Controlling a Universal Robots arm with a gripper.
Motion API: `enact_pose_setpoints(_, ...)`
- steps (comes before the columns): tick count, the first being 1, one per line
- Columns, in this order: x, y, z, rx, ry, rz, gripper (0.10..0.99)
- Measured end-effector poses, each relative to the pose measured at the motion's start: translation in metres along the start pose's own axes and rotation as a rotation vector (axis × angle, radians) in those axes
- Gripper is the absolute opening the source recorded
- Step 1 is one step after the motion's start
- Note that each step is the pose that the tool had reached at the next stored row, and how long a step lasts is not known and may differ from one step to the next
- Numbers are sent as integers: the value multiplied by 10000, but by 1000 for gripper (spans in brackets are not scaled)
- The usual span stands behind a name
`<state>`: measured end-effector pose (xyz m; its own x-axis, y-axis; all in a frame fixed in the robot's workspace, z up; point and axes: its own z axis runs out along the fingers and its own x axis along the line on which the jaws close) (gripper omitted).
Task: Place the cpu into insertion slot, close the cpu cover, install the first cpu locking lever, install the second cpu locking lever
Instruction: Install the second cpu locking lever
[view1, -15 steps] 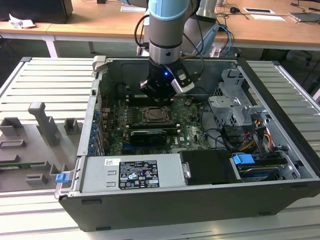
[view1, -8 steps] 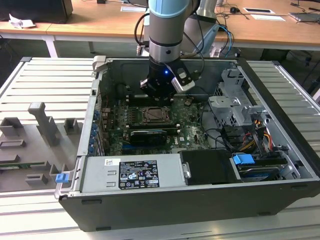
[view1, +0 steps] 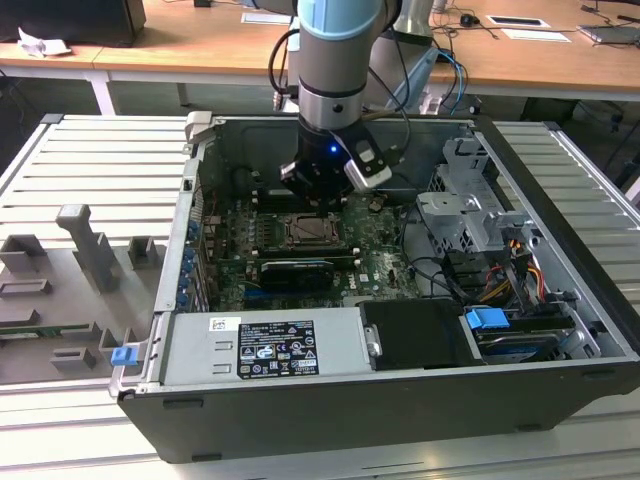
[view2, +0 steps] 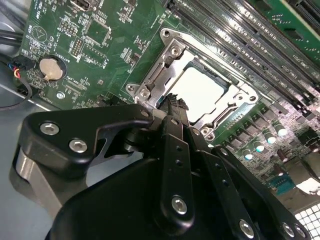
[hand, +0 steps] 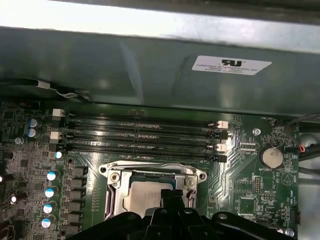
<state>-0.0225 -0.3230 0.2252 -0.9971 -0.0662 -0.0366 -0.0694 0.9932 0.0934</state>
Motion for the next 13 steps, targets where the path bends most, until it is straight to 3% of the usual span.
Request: enact_pose_setpoints(13, 5, -69, -6, -1, -1, 1, 106)
